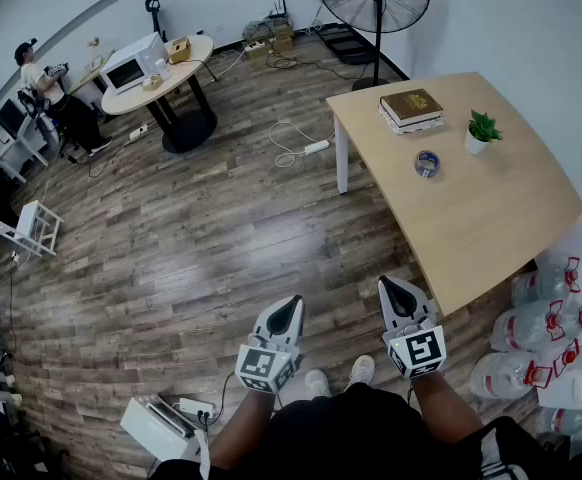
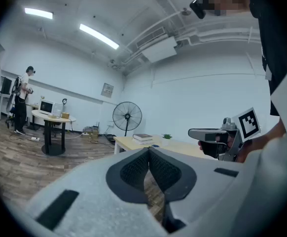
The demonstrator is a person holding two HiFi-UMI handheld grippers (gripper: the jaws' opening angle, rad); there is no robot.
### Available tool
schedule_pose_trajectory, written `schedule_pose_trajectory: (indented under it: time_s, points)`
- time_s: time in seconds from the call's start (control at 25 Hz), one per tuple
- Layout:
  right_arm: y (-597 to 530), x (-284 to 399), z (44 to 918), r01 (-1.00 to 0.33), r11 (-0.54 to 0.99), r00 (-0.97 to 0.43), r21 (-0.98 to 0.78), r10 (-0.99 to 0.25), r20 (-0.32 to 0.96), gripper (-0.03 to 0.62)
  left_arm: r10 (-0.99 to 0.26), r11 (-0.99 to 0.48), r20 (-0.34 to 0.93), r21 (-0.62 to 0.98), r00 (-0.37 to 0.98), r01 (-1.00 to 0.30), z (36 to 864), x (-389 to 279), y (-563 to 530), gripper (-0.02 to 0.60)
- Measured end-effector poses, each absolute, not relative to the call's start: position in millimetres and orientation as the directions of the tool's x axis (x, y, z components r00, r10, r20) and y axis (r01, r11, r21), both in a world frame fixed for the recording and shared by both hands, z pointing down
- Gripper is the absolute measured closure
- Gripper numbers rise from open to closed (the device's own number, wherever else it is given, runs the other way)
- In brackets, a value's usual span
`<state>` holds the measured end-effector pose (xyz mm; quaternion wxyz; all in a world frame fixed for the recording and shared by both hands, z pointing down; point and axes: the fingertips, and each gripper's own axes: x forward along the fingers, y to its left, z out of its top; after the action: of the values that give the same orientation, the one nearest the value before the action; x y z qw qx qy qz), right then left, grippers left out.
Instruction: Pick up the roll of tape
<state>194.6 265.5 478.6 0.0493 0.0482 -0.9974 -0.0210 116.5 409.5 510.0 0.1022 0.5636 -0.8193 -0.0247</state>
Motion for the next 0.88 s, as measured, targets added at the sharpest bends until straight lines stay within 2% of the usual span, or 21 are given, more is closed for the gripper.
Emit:
schedule_pose_trajectory:
  time_s: [0.28,0.6,0.88]
  points:
    - [279.6,189.6,473.1,-0.104,0.992,-0.990,0.067,-0.110,0.089,0.602,-0.905,0.424,0.113,0.166,-0.410,-0.890,498.3,97.7,432.8,0.578]
    - [309.0,192.5,462.7,-0.083,0.995,-0.995,0.056,-0.085,0.047,0.600,-0.925,0.379,0.099,0.134,-0.368,-0.916,492.7,105.1,448.7,0.578]
    - [318.5,193.9,455.5,-0.128,0.991,-0.991,0.035,-0.129,0.023,0.600,-0.939,0.340,0.083,0.113,-0.333,-0.933,493.2,105.5,460.3,0.578]
